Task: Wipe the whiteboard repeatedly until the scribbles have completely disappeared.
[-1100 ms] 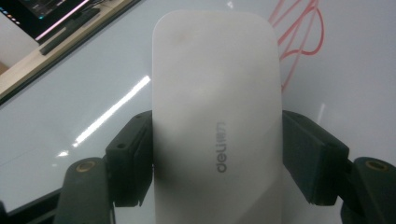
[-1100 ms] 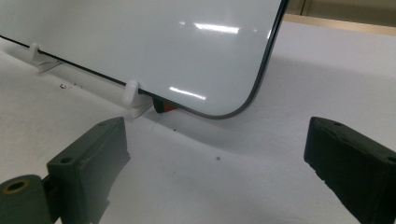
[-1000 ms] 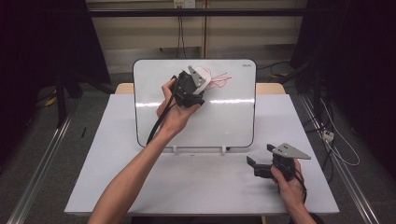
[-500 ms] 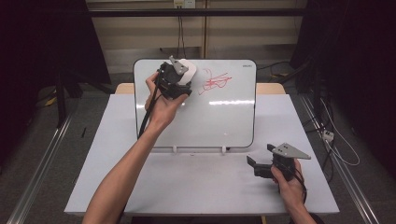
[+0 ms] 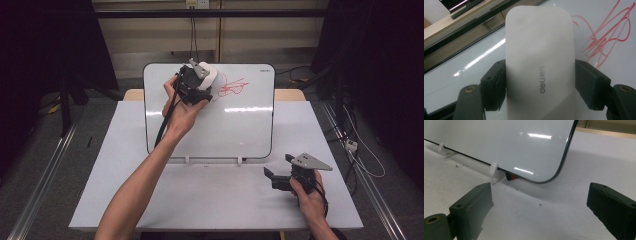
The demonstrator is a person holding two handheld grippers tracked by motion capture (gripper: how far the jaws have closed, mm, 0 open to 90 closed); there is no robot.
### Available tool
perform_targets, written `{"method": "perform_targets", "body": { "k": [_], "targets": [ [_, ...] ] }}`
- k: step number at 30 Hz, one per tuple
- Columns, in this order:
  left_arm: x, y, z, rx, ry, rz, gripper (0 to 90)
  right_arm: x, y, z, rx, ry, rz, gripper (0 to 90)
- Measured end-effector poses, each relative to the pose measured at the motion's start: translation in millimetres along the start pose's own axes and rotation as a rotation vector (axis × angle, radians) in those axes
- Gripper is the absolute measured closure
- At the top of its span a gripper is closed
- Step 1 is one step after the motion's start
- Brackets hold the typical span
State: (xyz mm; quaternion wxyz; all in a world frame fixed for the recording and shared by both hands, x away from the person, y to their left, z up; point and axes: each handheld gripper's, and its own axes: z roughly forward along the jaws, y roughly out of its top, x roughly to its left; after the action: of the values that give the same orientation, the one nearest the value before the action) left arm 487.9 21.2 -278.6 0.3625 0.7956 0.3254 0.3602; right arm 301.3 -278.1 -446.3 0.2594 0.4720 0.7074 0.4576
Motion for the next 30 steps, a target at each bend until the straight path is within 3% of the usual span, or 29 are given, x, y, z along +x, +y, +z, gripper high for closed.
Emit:
{"method": "perform_targets", "body": {
  "k": [17, 25, 30],
  "targets": [
    [-51.9, 17.2, 15.3, -0.003, -0.043, 0.077, 30.6, -0.9, -0.5, -1.8, -0.001, 0.001, 0.0, 5.9],
    [-47.6, 12.1, 10.5, -0.004, -0.061, 0.111, 30.8, -0.4, -0.8, -3.2, -0.005, 0.002, 0.0, 5.9],
    [-37.9, 9.0, 8.9, -0.006, -0.056, 0.084, 30.9, -1.3, -1.1, -3.2, -0.002, -0.002, 0.004, 5.9]
  ]
}}
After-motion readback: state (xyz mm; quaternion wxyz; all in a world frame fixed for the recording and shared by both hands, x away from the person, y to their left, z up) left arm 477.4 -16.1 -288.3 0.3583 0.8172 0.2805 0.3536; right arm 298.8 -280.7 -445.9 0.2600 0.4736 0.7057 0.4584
